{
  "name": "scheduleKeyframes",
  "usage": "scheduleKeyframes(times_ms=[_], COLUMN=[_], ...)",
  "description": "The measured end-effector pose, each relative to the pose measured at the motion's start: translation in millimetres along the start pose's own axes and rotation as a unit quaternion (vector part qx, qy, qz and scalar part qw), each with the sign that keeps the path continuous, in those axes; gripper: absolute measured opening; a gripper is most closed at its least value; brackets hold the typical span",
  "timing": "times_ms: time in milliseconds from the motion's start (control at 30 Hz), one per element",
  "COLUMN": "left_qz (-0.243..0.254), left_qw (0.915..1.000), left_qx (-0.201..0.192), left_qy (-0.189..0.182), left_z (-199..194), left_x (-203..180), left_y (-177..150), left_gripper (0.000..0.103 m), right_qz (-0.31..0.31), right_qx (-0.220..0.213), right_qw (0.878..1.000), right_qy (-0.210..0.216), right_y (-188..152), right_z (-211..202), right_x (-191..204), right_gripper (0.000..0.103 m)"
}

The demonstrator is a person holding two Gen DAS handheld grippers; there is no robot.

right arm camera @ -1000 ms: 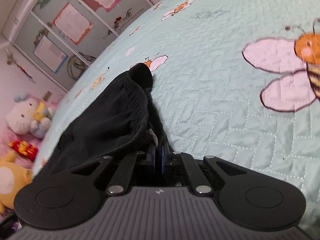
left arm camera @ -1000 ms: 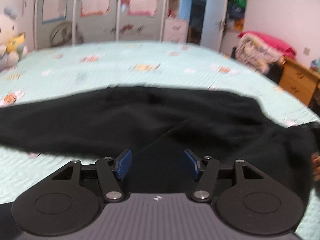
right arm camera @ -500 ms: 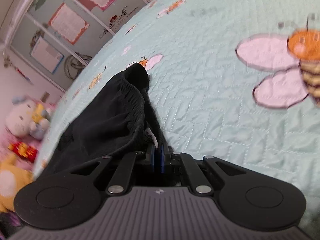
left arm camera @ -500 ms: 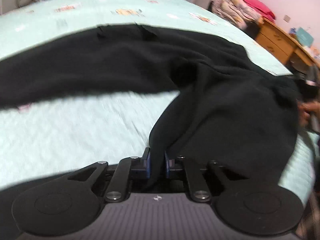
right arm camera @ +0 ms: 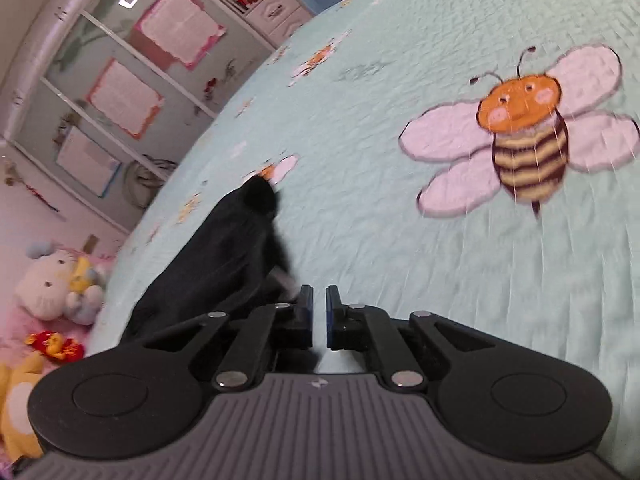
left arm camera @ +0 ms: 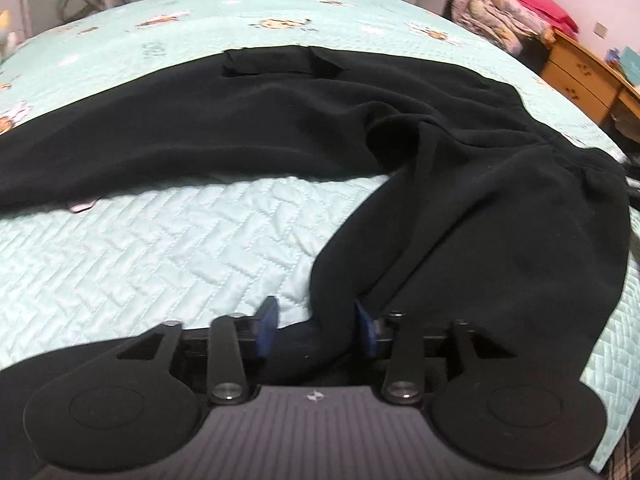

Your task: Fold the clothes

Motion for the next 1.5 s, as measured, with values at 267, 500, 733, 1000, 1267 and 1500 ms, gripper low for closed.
scheduleKeyframes(times_ms=[267, 500, 733, 1000, 1267, 1500], left_qz=[0.006, 0.035, 0.022, 0.009, -0.011, 0.006], left_qw=[0.9998, 0.9992, 0.9996, 0.9978, 0.9969, 0.9995], left_qx=[0.013, 0.007, -0.016, -0.065, -0.077, -0.031], left_qy=[0.011, 0.015, 0.006, 0.002, 0.012, 0.010], left_z=[1.5, 1.7, -3.9, -33.7, -51.5, -35.6], left_x=[1.7, 0.6, 2.9, -10.3, -3.8, -18.0], left_y=[1.8, 0.0, -2.3, -17.1, -19.7, -42.5], left_gripper=[0.061, 0.058, 0.060, 0.033, 0.025, 0.026], right_qz=[0.038, -0.176, -0.219, -0.312, -0.319, -0.398], right_qx=[0.098, 0.127, 0.050, 0.122, 0.048, 0.068], right_qw=[0.994, 0.973, 0.969, 0.942, 0.935, 0.913], right_qy=[0.042, -0.076, -0.106, -0.039, -0.146, -0.047], right_y=[-36.4, -39.8, -8.5, -45.6, 2.9, -3.0], right_z=[-9.3, -14.6, -65.2, -55.4, -125.9, -127.9], right_x=[0.7, 19.6, 35.1, 79.1, 49.7, 124.7], right_gripper=[0.036, 0.008, 0.000, 0.000, 0.000, 0.000])
Point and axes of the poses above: each gripper's, at about its wrist camera, not at the fingertips, and z roughly the way its jaws point, x to its left, y to its top, the point moved 10 cm from there along z, roughly the way its jaws point, and after that the axes turned 3 degrees about -y, right-handed, at the moved point
